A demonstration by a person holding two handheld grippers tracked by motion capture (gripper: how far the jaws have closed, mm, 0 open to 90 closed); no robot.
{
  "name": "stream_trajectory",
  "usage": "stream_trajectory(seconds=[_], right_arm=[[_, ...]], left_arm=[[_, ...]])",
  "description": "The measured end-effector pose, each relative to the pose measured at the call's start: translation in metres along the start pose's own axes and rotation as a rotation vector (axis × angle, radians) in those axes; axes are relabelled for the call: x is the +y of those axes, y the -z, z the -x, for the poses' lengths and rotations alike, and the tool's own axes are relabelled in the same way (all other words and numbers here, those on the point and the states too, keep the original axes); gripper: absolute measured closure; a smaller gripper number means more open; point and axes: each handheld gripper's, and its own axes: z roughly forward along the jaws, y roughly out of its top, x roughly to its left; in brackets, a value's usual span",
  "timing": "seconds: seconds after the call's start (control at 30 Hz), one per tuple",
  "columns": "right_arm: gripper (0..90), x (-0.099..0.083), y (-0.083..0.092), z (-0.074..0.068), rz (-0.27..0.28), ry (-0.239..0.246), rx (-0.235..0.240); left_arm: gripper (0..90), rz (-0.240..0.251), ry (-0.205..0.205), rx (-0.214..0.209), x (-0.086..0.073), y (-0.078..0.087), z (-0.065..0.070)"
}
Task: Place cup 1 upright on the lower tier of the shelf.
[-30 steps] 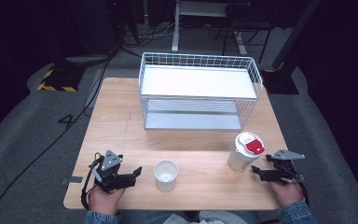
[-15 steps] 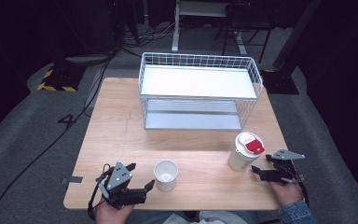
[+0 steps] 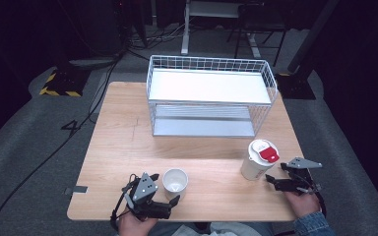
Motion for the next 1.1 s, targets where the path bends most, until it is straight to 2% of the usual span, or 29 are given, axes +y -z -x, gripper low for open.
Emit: stream_trajectory(seconds=[0.07,0.17,0.3,0.43,0.53,0.63,0.8,1.1], right_arm=[[15.2,0.000,0.000,0.000,0.000,0.000,0.000],[15.2,0.000,0.000,0.000,0.000,0.000,0.000],[15.2,0.000,0.000,0.000,0.000,0.000,0.000],[15.3,0.000,0.000,0.000,0.000,0.000,0.001],[15.4,0.000,0.000,0.000,0.000,0.000,0.001],[15.3,0.000,0.000,0.000,0.000,0.000,0.001],[15.6,0.000,0.000,0.000,0.001,0.000,0.002],[16.5,0.000,0.000,0.000,0.003,0.002,0.004]], left_arm=[[3.0,-0.006,-0.013,-0.010,-0.003,-0.007,0.000],[3.0,-0.003,-0.004,-0.032,-0.007,-0.015,-0.001],[3.1,0.003,0.012,-0.035,-0.010,-0.023,-0.003],[3.4,-0.020,0.010,-0.028,-0.013,-0.030,-0.004],[5.5,-0.032,-0.004,-0.019,-0.014,-0.033,-0.004],[13.0,-0.043,-0.004,-0.018,-0.017,-0.039,-0.004],[20.3,-0.043,-0.001,-0.002,-0.021,-0.041,-0.005],[22.0,-0.033,-0.028,0.011,-0.022,-0.040,-0.004]])
